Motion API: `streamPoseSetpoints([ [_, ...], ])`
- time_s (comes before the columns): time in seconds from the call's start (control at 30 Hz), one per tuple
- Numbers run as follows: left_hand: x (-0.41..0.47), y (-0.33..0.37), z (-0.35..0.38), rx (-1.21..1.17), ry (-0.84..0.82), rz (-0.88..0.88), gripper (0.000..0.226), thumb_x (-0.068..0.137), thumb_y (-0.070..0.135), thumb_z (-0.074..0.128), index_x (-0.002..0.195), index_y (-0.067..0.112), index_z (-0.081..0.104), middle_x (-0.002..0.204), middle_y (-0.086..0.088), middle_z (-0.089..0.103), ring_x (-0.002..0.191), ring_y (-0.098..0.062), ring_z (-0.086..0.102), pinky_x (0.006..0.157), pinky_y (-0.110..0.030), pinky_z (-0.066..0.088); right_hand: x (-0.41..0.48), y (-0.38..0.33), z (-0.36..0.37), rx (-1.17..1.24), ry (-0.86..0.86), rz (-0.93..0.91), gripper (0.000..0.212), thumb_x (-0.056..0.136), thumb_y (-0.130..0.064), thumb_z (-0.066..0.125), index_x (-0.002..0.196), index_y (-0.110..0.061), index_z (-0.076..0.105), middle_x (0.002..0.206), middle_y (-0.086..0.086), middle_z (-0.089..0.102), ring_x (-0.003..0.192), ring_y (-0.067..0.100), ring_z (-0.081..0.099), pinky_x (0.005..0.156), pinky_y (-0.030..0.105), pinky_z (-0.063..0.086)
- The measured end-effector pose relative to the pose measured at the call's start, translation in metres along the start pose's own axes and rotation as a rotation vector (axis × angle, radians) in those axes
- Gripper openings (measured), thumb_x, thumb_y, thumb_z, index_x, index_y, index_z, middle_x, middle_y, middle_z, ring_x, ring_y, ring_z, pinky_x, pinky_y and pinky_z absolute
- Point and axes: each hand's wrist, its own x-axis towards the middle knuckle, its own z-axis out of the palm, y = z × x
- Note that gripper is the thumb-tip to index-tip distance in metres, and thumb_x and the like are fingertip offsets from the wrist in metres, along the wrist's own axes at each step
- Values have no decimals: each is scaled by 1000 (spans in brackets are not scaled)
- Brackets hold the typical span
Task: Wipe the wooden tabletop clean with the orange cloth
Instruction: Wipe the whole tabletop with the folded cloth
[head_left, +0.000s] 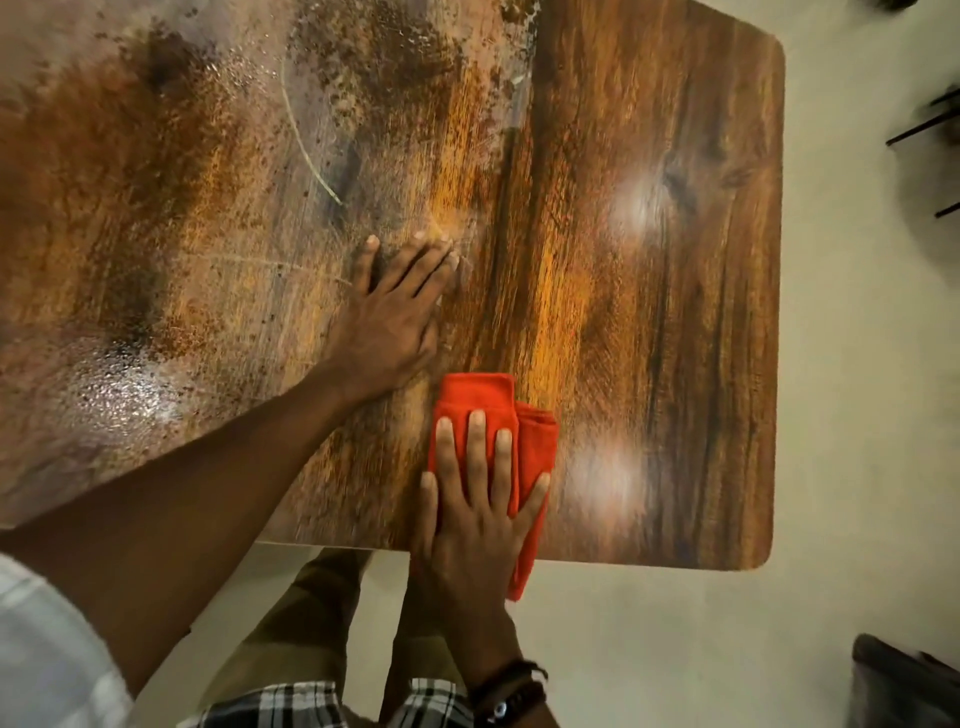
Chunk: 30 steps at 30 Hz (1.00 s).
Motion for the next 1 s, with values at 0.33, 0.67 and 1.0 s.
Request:
streamPoseSetpoints([
  [0.33,-2,1,-1,-1,127,-141,60,100,39,24,152,10,34,161,-8,28,152,-31,9,115,-67,-1,114,-10,-8,22,18,7,55,106,-46,21,160,-36,16,170,-5,6,157,20,-1,115,73,0],
  [0.67,-2,-1,-1,-210,268,-258,53,96,22,32,145,3,43,153,-14,41,148,-34,24,119,-58,15,245,-27,-22,45,-6,64,55,108,-45,21,161,-37,10,170,-7,1,157,17,-2,116,73,1],
  [1.0,0,-7,3,-346,283,-284,53,100,23,26,145,2,43,155,-13,39,149,-29,23,122,-52,14,25,-39,1,44,-25,-20,57,106,-47,27,161,-34,16,170,-4,6,157,22,4,117,71,8],
])
